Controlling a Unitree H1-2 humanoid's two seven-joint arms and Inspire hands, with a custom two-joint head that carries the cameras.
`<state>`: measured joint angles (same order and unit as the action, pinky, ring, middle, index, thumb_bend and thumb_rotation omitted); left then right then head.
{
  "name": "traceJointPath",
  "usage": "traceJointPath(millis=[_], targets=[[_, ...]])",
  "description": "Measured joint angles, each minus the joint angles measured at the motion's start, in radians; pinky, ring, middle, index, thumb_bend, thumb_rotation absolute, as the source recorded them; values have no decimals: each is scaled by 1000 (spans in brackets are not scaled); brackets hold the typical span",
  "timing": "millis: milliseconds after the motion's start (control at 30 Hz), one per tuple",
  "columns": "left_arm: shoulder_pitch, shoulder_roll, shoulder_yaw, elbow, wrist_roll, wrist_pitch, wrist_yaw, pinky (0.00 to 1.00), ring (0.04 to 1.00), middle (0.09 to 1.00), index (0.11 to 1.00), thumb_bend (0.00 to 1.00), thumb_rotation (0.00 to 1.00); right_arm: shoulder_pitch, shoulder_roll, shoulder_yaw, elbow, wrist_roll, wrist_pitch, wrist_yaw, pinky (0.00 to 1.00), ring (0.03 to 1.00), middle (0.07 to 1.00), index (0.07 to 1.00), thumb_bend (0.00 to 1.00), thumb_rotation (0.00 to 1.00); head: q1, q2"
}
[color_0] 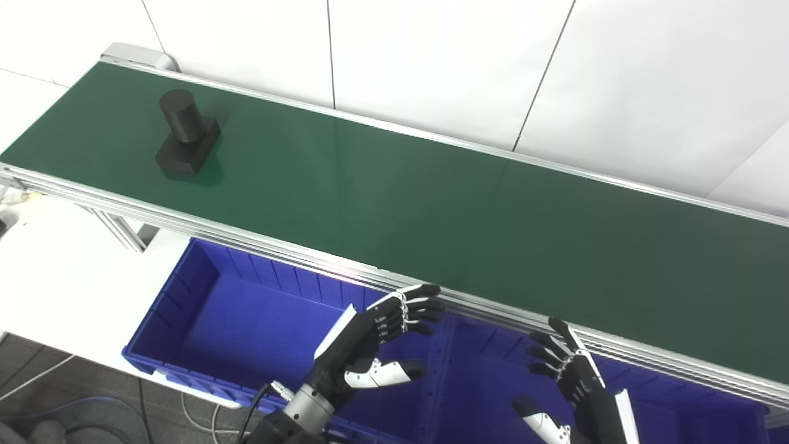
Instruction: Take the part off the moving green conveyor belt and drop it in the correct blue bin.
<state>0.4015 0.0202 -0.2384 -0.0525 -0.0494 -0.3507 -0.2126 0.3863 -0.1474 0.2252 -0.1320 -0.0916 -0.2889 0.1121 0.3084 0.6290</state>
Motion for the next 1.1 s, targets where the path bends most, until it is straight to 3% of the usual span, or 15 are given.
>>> traceJointPath(millis=[267, 533, 733, 867, 1100], targets=[[-9, -2, -1, 10, 0, -2, 10, 707, 759, 789, 837, 791, 419, -13, 0, -7, 27, 14, -16, 2, 670, 758, 816, 904, 588, 404, 5, -28], [-26, -4, -6, 73, 0, -36, 16, 702, 754, 783, 833, 827, 454, -22, 0, -11, 62, 16, -48, 3, 662, 752, 813, 905, 578, 396, 12, -98], [-35, -5, -6, 93, 2, -47, 17, 701, 751, 781, 826, 825, 424, -28, 1, -12, 94, 20, -66, 7, 654, 747, 810, 901, 576, 381, 12, -124], [-44, -5, -5, 121, 8, -57, 18, 693, 744, 773, 822, 831, 431, -32, 3, -15, 109, 15, -83, 6, 642, 736, 801, 897, 579, 380, 15, -172], [-54, -5, -4, 138, 19, -60, 19, 673, 728, 761, 813, 810, 392, -42, 5, -18, 127, 15, -92, 6, 637, 736, 801, 897, 583, 393, 6, -176]])
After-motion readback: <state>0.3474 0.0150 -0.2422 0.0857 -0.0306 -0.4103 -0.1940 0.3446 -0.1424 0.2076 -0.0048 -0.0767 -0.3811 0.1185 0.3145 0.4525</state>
